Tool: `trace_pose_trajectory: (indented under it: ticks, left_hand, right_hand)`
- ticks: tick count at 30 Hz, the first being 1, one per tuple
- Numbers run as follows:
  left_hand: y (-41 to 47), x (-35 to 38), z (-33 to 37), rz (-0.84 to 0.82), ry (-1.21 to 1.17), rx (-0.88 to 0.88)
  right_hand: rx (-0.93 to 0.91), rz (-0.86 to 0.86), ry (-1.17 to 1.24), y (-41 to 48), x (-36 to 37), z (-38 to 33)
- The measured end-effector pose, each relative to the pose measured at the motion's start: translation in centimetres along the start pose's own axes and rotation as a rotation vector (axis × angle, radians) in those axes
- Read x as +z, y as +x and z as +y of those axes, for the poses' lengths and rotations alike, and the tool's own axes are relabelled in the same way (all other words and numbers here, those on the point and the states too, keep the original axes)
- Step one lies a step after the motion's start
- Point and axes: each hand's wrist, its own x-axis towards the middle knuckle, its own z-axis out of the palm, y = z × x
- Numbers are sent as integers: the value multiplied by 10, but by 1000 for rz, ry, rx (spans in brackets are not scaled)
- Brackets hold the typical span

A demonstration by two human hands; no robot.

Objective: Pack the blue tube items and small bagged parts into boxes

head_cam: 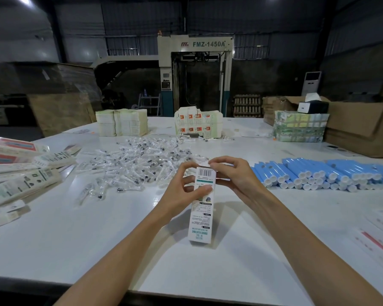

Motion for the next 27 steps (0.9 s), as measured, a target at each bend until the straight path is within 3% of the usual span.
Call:
trace_pose_trajectory:
  ticks: [13,27]
  left_hand:
    - [0,0,-5,-59,73,2]
    - [1,-3,-4,-41,195,25]
  right_hand:
    - [107,76,-92,-2,-2,-5]
    - [69,172,-171,-3,2,-1]
